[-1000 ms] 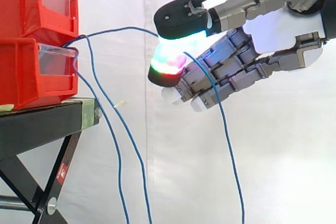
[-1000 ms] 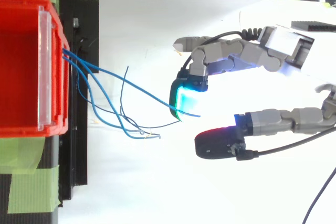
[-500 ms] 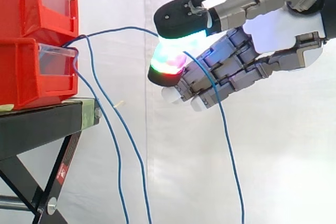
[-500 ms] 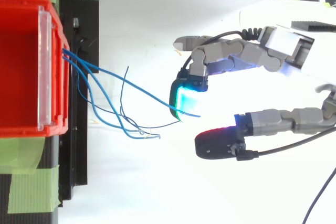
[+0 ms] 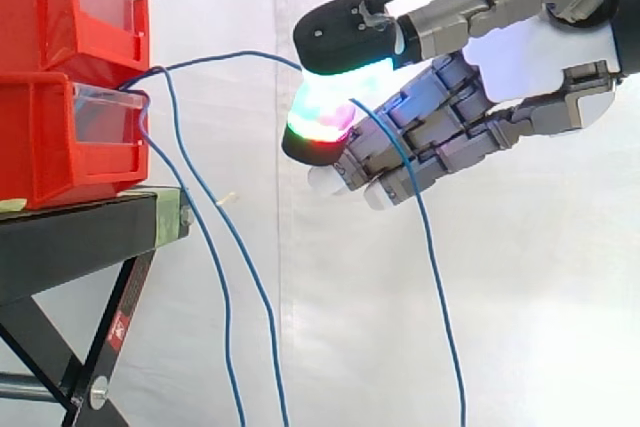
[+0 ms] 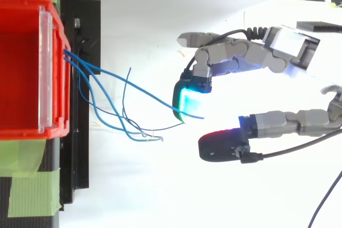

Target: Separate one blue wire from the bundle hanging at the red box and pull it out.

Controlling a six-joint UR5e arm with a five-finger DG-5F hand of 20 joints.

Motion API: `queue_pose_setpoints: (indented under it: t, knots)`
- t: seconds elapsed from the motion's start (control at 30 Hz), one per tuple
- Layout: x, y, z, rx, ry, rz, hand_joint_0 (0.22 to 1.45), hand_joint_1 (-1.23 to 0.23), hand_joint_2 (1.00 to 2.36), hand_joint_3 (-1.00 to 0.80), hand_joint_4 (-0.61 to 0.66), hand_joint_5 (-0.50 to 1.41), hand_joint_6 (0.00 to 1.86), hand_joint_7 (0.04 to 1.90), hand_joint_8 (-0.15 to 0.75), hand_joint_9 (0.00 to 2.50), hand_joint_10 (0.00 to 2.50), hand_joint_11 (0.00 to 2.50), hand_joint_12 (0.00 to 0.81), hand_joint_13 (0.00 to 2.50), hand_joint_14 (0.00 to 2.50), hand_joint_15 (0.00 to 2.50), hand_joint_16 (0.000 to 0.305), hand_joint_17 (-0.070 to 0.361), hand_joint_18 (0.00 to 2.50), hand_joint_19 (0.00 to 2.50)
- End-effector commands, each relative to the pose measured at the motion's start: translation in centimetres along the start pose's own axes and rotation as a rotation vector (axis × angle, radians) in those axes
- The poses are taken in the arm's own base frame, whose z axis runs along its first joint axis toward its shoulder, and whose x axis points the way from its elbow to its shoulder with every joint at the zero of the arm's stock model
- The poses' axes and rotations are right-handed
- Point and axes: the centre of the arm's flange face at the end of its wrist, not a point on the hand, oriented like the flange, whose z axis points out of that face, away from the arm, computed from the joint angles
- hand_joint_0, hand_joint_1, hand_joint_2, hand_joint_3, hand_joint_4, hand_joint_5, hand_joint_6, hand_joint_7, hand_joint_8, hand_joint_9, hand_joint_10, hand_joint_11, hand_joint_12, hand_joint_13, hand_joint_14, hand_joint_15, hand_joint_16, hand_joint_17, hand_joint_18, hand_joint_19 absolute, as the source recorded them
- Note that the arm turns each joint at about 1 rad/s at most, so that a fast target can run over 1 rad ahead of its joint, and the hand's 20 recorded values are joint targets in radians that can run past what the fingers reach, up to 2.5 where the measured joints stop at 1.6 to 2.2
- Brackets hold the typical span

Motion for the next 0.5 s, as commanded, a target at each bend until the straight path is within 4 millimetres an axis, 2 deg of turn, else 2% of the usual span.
queue_pose_setpoints:
  t: [0.0, 0.47]
  knots:
    - [0.01, -0.02, 0.00, 0.000, 0.000, 0.000, 0.62, -0.73, 1.03, -0.11, 0.22, -0.16, 0.74, 1.26, 0.264, 0.55, 0.01, 0.61, 0.332, 0.05, 0.01, 0.18, 0.050, 0.112, 0.01, 0.35]
    - [-0.01, 0.05, 0.02, -0.001, -0.001, 0.001, 0.62, -0.73, 1.03, -0.11, 0.21, -0.16, 0.74, 1.26, 0.261, 0.54, 0.01, 0.60, 0.333, 0.05, 0.01, 0.18, 0.050, 0.113, 0.01, 0.36]
